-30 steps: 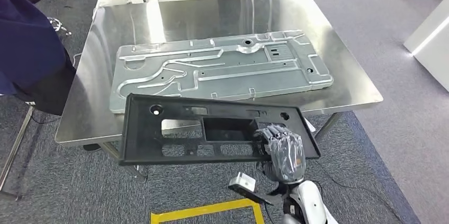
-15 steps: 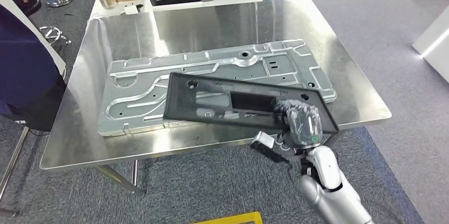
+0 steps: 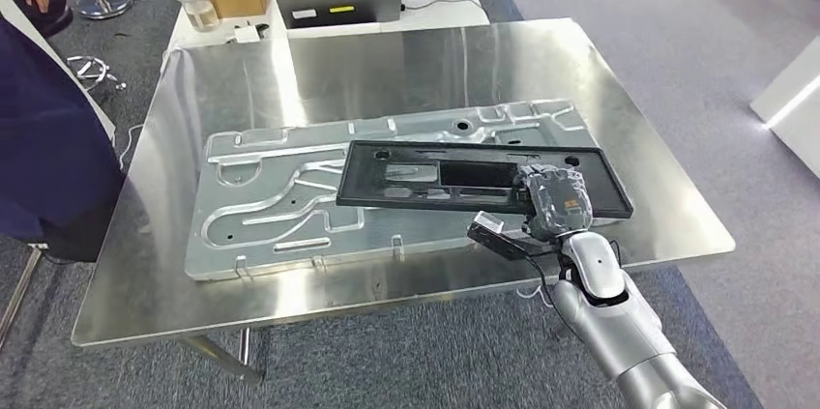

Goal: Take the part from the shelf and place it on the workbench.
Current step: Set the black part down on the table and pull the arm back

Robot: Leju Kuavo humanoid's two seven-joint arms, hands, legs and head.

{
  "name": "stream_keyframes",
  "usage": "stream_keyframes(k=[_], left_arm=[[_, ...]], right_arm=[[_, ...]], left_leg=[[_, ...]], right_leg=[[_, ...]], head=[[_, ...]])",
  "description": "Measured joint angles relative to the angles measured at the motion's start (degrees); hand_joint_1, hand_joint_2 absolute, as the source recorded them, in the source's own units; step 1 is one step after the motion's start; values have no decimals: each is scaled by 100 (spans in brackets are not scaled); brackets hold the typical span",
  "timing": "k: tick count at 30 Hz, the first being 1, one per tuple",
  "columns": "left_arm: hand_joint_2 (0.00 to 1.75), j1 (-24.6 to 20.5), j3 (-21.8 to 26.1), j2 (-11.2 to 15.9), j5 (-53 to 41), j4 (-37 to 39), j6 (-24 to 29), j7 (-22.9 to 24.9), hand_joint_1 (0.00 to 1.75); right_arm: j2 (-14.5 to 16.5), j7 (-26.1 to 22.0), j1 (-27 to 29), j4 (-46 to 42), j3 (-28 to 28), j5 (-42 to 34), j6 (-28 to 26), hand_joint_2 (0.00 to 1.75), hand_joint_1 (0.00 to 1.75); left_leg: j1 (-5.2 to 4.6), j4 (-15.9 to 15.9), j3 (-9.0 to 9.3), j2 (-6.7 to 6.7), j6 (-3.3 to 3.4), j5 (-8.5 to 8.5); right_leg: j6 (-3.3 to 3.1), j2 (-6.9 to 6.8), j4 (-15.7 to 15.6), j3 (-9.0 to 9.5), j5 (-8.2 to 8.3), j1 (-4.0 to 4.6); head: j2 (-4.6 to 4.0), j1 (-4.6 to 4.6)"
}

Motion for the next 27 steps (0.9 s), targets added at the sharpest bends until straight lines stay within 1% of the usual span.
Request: stream_keyframes(k=[1, 2, 3, 4, 5, 6, 7, 8, 9, 10, 11, 12, 14, 15, 16, 17, 19, 20, 21, 22, 23, 24, 25, 26, 27], left_arm=[[0, -15, -11, 1, -10, 0, 1, 0, 0], [0, -23, -22, 2, -15, 0, 1, 0, 0], [0, -25, -33, 2, -19, 0, 1, 0, 0], [0, -23, -46, 2, -24, 1, 1, 0, 0], [0, -16, -61, 1, -32, 2, -3, -1, 0], [0, -10, -75, 0, -44, 3, -5, -2, 0], [0, -9, -87, -1, -55, 4, -9, -3, 0], [0, -16, -97, -1, -66, 4, -14, -5, 0], [0, -32, -104, -1, -73, 4, -17, -5, 0], [0, -49, -110, 0, -76, 4, -21, -6, 0], [0, -63, -113, 0, -78, 4, -25, -7, 0], [0, -71, -115, 0, -78, 4, -27, -7, 0], [0, -74, -117, 0, -79, 4, -30, -7, 0], [0, -76, -120, 1, -83, 4, -31, -6, 0], [44, -86, -132, 4, -99, 5, -34, -6, 0], [44, -99, -158, 10, -128, 5, -34, -6, 0], [44, -121, -219, 28, -176, 5, -32, -7, 0], [0, -122, -238, 34, -175, 5, -26, -5, 0], [0, -122, -243, 39, -158, 5, -22, -3, 0], [0, -126, -243, 41, -143, 5, -20, -2, 0], [0, -133, -243, 48, -130, 5, -16, 3, 0], [0, -146, -243, 57, -125, 5, -15, 10, 0], [0, -158, -244, 66, -122, 5, -12, 20, 0], [0, -166, -244, 74, -117, 5, -7, 32, 0], [0, -168, -245, 79, -114, 5, -3, 45, 0]], right_arm=[[-7, 17, -92, 85, 11, 3, 28, 175, 175], [-9, 34, -159, 166, 25, 7, 63, 175, 175], [-10, 44, -206, 245, 44, 21, 105, 175, 175], [-10, 47, -254, 325, 73, 50, 159, 175, 175], [-10, 38, -311, 409, 115, 91, 218, 175, 175], [-9, 15, -382, 498, 167, 143, 280, 175, 175], [-3, -15, -468, 609, 230, 197, 344, 175, 175], [8, -46, -576, 734, 304, 252, 410, 175, 175], [25, -81, -676, 867, 384, 309, 470, 175, 175], [45, -108, -766, 988, 461, 359, 519, 175, 175], [59, -124, -828, 1064, 516, 396, 550, 175, 175], [68, -137, -853, 1107, 548, 419, 564, 175, 175], [76, -146, -874, 1136, 569, 435, 571, 175, 175], [104, -156, -933, 1199, 617, 460, 579, 175, 175], [181, -175, -1083, 1376, 748, 502, 602, 175, 131], [289, -196, -1269, 1628, 911, 543, 630, 175, 87], [519, -238, -1627, 2170, 1230, 591, 671, 175, 0], [594, -247, -1713, 2343, 1306, 582, 667, 175, 0], [647, -253, -1777, 2462, 1358, 563, 650, 175, 0], [694, -254, -1834, 2564, 1404, 542, 633, 175, 0], [733, -255, -1883, 2657, 1449, 517, 618, 175, 0], [764, -254, -1920, 2734, 1486, 495, 604, 175, 0], [785, -251, -1956, 2801, 1514, 476, 593, 175, 0], [803, -250, -1989, 2854, 1537, 459, 584, 175, 0], [819, -249, -2017, 2894, 1553, 444, 575, 175, 0]], left_leg=[[4, -4, 29, -3, 12, -21], [6, -4, 57, -10, 15, -46], [9, -2, 91, -22, 9, -78], [13, 0, 138, -34, -4, -115], [18, 2, 197, -43, -24, -159], [22, 3, 261, -47, -50, -212], [24, 6, 315, -49, -80, -259], [24, 7, 338, -50, -113, -296], [22, 9, 341, -50, -150, -329], [19, 18, 343, -50, -181, -345], [17, 25, 341, -49, -204, -355], [16, 34, 353, -48, -217, -362], [13, 40, 364, -47, -221, -360], [11, 42, 366, -40, -228, -362], [19, 260, 253, -28, -255, -435], [29, 662, 23, -16, -292, -591], [50, 1532, -520, 1, -358, -885], [50, 1660, -656, 1, -357, -884], [44, 1474, -622, 2, -334, -718], [32, 1116, -493, 10, -288, -478], [11, 699, -335, 39, -217, -258], [-13, 365, -204, 64, -159, -157], [-34, 160, -125, 78, -113, -146], [-51, 76, -100, 82, -76, -175], [-61, 61, -92, 60, -61, -192]], right_leg=[[27, 0, 318, -216, -153, -5], [53, 0, 614, -444, -263, -14], [74, -1, 779, -617, -276, -24], [95, -2, 774, -716, -179, -37], [108, -4, 550, -707, 48, -50], [114, -7, 177, -630, 348, -61], [101, -9, -148, -556, 559, -58], [65, -14, -402, -496, 698, -41], [16, -16, -529, -476, 771, -24], [-38, -18, -535, -487, 753, -6], [-77, -21, -551, -487, 774, 3], [-96, -20, -551, -490, 795, 0], [-107, -22, -551, -489, 786, 3], [-122, -10, -555, -479, 790, 1], [-163, 10, -580, -447, 788, -3], [-211, 38, -603, -411, 781, -2], [-296, 107, -647, -346, 759, 10], [-309, 140, -647, -332, 751, 25], [-315, 169, -646, -315, 747, 41], [-319, 193, -647, -294, 743, 59], [-322, 210, -647, -271, 741, 74], [-316, 229, -652, -257, 741, 86], [-298, 245, -656, -252, 742, 89], [-274, 264, -663, -249, 745, 85], [-245, 289, -674, -247, 750, 83]], head=[[0, -1], [0, -1], [0, -1], [0, -1], [0, -2], [0, -2], [0, -3], [0, 4], [0, 9], [0, 15], [0, 24], [0, 24], [0, 24], [0, 23], [0, 20], [0, 19], [0, 16], [0, 16], [0, 16], [0, 16], [0, 18], [0, 20], [0, 20], [0, 21], [0, 20]])
